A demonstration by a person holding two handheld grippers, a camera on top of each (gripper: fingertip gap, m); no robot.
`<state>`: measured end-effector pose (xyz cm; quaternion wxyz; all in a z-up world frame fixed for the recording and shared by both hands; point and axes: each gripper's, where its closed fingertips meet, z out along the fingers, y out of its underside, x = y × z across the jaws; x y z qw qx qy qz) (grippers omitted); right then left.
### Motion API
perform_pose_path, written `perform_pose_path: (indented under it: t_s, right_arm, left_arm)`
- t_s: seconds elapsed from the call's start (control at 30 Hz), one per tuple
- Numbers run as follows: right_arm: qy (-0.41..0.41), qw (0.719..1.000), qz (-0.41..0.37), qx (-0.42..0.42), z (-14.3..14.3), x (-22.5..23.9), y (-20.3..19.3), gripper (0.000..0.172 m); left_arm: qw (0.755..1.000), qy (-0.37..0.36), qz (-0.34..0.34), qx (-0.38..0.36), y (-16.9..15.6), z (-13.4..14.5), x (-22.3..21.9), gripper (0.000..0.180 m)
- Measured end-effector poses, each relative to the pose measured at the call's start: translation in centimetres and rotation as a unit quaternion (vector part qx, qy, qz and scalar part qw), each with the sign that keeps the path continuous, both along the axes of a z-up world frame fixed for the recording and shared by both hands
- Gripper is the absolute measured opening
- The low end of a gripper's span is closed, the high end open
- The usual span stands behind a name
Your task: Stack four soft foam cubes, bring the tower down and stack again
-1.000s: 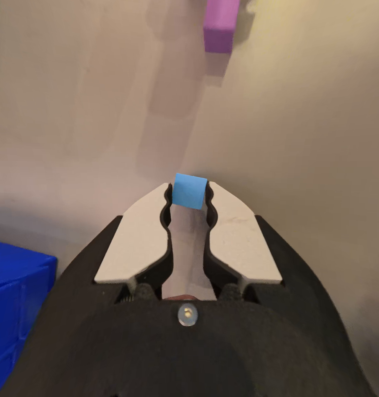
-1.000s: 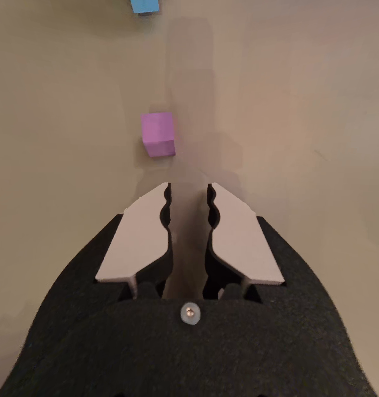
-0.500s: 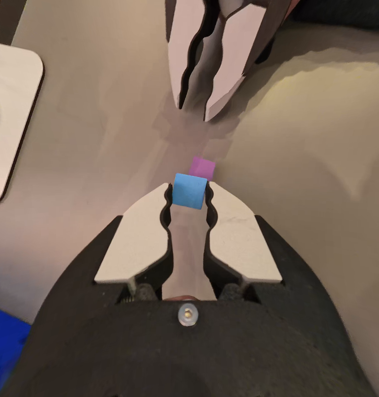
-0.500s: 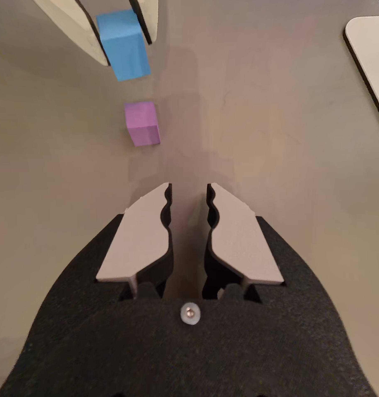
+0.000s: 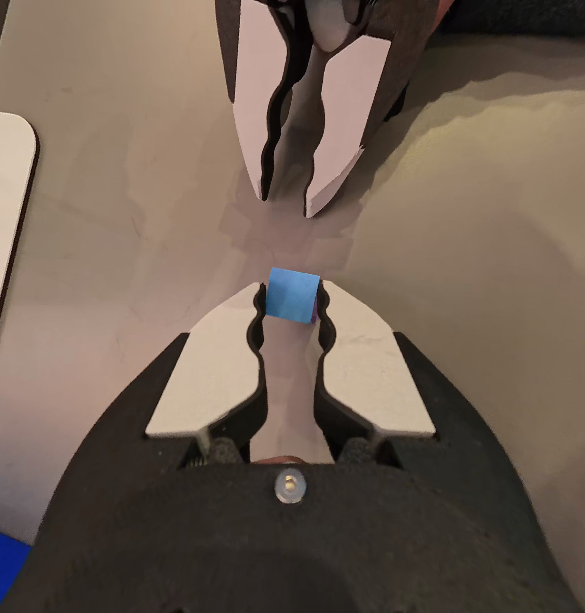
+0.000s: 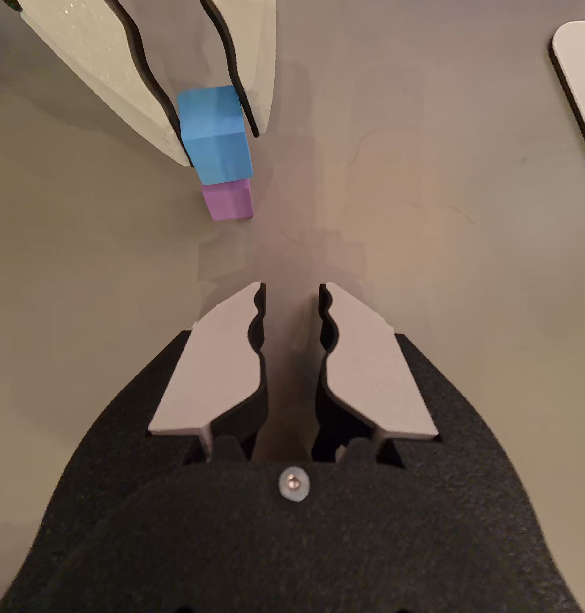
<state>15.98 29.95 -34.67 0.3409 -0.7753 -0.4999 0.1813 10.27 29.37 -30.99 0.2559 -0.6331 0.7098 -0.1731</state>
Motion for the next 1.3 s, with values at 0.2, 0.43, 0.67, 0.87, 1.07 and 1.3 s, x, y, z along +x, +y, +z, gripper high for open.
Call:
perform_pose_path:
  t_s: [0.2, 0.43, 0.67, 0.87, 1.07, 1.3]
  right_arm:
    - [-0.001, 1.0, 0.0, -0.001, -0.05, -0.01, 0.0, 0.03]
    - [-0.001, 1.0, 0.0, -0.003, -0.08, 0.01, 0.01, 0.03]
    - [-0.004, 1.0, 0.001, -0.003, -0.13, 0.02, -0.01, 0.03]
    - [-0.004, 1.0, 0.001, -0.002, -0.13, 0.03, -0.01, 0.03]
    - [-0.004, 1.0, 0.001, -0.003, -0.14, 0.04, -0.02, 0.03]
    - [-0.004, 1.0, 0.001, -0.003, -0.14, 0.03, -0.03, 0.03]
  left_arm:
    - [1.0, 0.001, -0.002, -0.002, -0.04, -0.17, 0.01, 0.029]
    - [1.0, 0.005, -0.003, -0.001, 0.04, -0.5, -0.1, 0.029]
    - [1.0, 0.007, -0.017, 0.002, -0.35, -0.62, -0.12, 0.029]
    - [1.0, 0.008, -0.022, 0.006, -0.3, -0.63, -0.11, 0.029]
    - [1.0, 0.003, -0.019, -0.001, -0.27, -0.67, -0.07, 0.029]
    - [1.0, 0.003, -0.022, 0.001, -0.2, -0.74, -0.19, 0.03]
